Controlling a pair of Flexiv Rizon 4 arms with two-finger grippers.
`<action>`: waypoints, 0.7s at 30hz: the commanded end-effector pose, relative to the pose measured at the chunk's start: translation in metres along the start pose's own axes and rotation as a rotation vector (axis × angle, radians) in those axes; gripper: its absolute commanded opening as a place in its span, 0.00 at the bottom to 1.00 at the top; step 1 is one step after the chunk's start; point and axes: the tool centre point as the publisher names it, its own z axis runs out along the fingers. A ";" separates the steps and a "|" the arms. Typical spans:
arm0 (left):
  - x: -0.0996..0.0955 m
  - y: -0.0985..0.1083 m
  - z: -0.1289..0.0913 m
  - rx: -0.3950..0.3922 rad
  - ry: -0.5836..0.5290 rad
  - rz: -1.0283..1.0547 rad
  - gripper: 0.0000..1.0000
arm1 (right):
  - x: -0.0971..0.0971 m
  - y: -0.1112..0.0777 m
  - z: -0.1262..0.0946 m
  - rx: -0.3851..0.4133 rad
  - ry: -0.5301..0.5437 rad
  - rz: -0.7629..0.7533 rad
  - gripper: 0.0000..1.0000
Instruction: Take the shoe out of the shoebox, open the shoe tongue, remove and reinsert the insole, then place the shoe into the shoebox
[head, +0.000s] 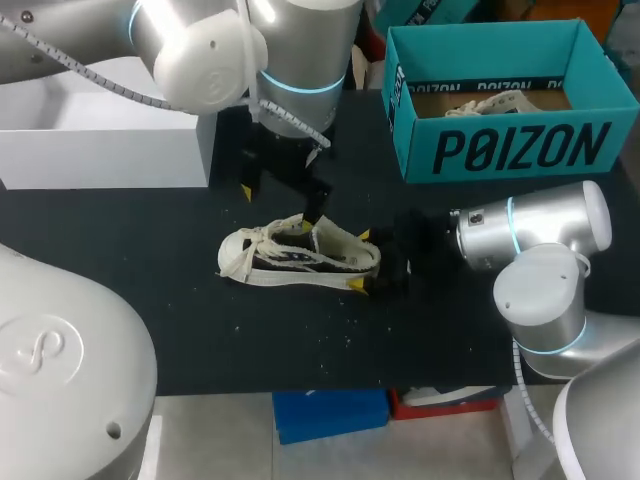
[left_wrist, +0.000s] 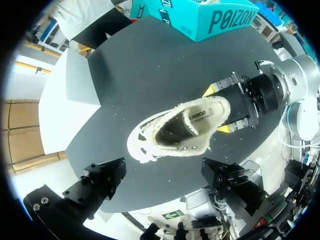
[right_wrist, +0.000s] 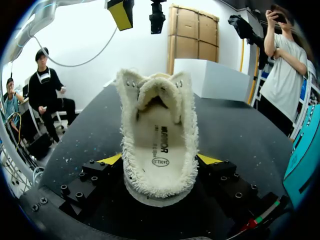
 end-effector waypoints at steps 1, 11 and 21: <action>0.009 -0.004 0.004 -0.038 -0.013 -0.064 1.00 | 0.001 -0.001 0.003 0.003 -0.002 0.001 0.00; 0.040 -0.016 0.025 -0.064 -0.009 -0.136 1.00 | 0.001 -0.001 0.003 0.003 -0.002 0.001 0.00; 0.047 -0.020 0.045 -0.085 -0.079 -0.170 1.00 | 0.001 -0.001 0.003 0.003 -0.002 0.001 0.00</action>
